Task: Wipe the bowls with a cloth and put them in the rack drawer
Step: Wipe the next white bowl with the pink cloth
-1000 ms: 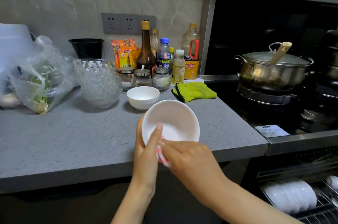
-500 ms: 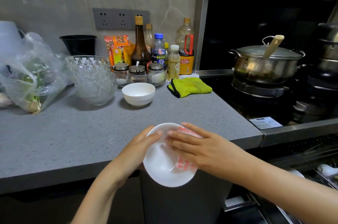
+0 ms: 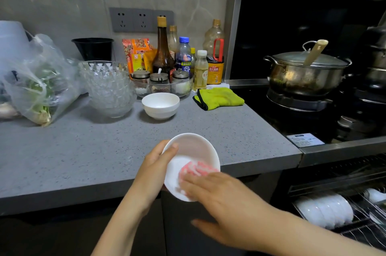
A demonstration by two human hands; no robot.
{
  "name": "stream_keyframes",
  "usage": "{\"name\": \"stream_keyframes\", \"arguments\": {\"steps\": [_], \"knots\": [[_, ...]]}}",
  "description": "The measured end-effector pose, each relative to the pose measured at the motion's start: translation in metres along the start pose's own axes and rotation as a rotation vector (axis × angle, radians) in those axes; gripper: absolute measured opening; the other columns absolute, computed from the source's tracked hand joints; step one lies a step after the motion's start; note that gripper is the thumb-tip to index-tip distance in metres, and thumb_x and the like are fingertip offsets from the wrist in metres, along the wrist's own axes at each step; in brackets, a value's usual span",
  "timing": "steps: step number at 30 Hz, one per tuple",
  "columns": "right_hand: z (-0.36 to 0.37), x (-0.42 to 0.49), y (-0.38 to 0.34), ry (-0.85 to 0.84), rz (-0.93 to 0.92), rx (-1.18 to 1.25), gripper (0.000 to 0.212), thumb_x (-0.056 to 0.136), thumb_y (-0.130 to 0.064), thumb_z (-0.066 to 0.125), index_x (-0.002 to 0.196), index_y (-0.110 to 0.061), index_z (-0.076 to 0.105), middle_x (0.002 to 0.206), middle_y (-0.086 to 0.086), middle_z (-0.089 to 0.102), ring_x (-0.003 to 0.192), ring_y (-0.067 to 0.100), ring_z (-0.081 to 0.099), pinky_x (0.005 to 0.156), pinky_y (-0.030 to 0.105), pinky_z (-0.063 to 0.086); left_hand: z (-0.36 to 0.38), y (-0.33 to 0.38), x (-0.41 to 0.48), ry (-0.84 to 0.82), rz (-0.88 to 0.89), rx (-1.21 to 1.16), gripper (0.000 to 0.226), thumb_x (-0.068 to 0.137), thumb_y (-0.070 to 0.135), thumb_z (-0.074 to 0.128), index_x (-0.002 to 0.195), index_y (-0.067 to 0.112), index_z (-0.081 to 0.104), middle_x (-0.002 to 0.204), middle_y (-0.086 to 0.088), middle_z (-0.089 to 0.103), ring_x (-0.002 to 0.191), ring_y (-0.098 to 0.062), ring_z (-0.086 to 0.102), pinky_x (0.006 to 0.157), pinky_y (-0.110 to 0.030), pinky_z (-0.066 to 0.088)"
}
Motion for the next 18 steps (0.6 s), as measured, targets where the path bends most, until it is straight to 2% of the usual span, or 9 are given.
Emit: {"name": "stream_keyframes", "arguments": {"steps": [2, 4, 6, 9, 11, 13, 14, 16, 18], "knots": [[-0.003, 0.004, -0.01, -0.019, -0.018, 0.118, 0.072, 0.085, -0.037, 0.067, 0.144, -0.01, 0.037, 0.149, 0.007, 0.042, 0.138, 0.027, 0.037, 0.114, 0.029, 0.007, 0.0, -0.004, -0.001, 0.011, -0.01, -0.02, 0.021, 0.098, 0.021, 0.047, 0.096, 0.025, 0.067, 0.082, 0.011, 0.073, 0.076, 0.0, 0.066, 0.064, -0.012, 0.049], [0.001, 0.01, -0.016, -0.062, -0.065, 0.153, 0.074, 0.091, -0.035, 0.062, 0.15, -0.01, 0.025, 0.156, 0.006, 0.029, 0.144, 0.024, 0.026, 0.119, 0.029, 0.009, -0.001, -0.009, -0.004, 0.023, -0.035, -0.044, 0.02, 0.098, 0.025, 0.047, 0.096, 0.028, 0.067, 0.088, 0.008, 0.074, 0.082, -0.004, 0.068, 0.066, -0.016, 0.049], [0.003, 0.02, -0.004, -0.029, 0.002, 0.014, 0.076, 0.081, -0.045, 0.068, 0.142, -0.007, 0.043, 0.15, 0.009, 0.041, 0.138, 0.022, 0.039, 0.117, 0.035, 0.023, -0.001, -0.008, -0.006, 0.021, -0.046, -0.093, 0.02, 0.098, 0.027, 0.047, 0.098, 0.026, 0.066, 0.087, 0.009, 0.075, 0.079, -0.001, 0.068, 0.063, -0.015, 0.049], [-0.007, 0.036, 0.01, 0.052, 0.1, -0.166, 0.066, 0.071, -0.053, 0.07, 0.12, -0.01, 0.067, 0.128, 0.008, 0.063, 0.116, 0.019, 0.062, 0.103, 0.032, 0.042, -0.005, -0.001, -0.004, 0.036, -0.02, -0.134, 0.024, 0.097, 0.026, 0.046, 0.111, 0.021, 0.065, 0.101, 0.002, 0.074, 0.087, -0.005, 0.07, 0.067, -0.015, 0.052], [-0.013, 0.039, 0.009, 0.074, 0.114, -0.17, 0.055, 0.058, -0.044, 0.081, 0.105, -0.015, 0.075, 0.111, 0.004, 0.071, 0.093, 0.015, 0.07, 0.077, 0.024, 0.053, -0.009, 0.006, -0.003, 0.065, 0.009, -0.16, 0.028, 0.097, 0.027, 0.045, 0.116, 0.02, 0.063, 0.106, -0.001, 0.073, 0.092, -0.008, 0.069, 0.069, -0.016, 0.053], [-0.025, 0.036, 0.007, 0.102, 0.142, -0.087, 0.054, 0.04, -0.027, 0.089, 0.092, -0.029, 0.075, 0.095, -0.005, 0.074, 0.07, 0.011, 0.069, 0.046, 0.017, 0.039, -0.012, 0.01, -0.004, 0.1, 0.039, -0.182, 0.026, 0.097, 0.027, 0.044, 0.113, 0.021, 0.064, 0.104, 0.0, 0.072, 0.085, -0.004, 0.069, 0.063, -0.011, 0.051], [-0.029, 0.034, 0.006, 0.099, 0.145, -0.02, 0.057, 0.04, -0.018, 0.088, 0.094, -0.032, 0.072, 0.094, -0.008, 0.073, 0.07, 0.011, 0.069, 0.043, 0.017, 0.037, -0.013, 0.01, -0.004, 0.112, 0.044, -0.198, 0.024, 0.097, 0.028, 0.044, 0.111, 0.022, 0.064, 0.101, 0.001, 0.072, 0.079, -0.001, 0.068, 0.058, -0.01, 0.05], [-0.032, 0.034, 0.003, 0.096, 0.086, 0.17, 0.057, 0.063, -0.003, 0.075, 0.113, -0.03, 0.066, 0.111, -0.011, 0.069, 0.095, 0.016, 0.067, 0.06, 0.028, 0.052, -0.012, 0.009, -0.005, 0.111, 0.039, -0.224, 0.023, 0.097, 0.028, 0.045, 0.108, 0.023, 0.064, 0.098, 0.002, 0.071, 0.072, 0.002, 0.068, 0.054, -0.008, 0.048], [-0.038, 0.033, 0.002, 0.171, 0.014, 0.202, 0.058, 0.071, 0.003, 0.068, 0.122, -0.023, 0.062, 0.123, -0.008, 0.065, 0.114, 0.018, 0.06, 0.086, 0.033, 0.052, -0.012, 0.009, -0.004, 0.098, 0.042, -0.208, 0.024, 0.097, 0.03, 0.044, 0.11, 0.023, 0.064, 0.098, 0.001, 0.072, 0.079, -0.001, 0.069, 0.058, -0.01, 0.05]]}}
Point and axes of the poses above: each hand's wrist, its own x-axis towards the middle knuckle, its own z-axis out of the palm, y = z × x, the point moved 10 cm from there along x, towards the middle knuckle
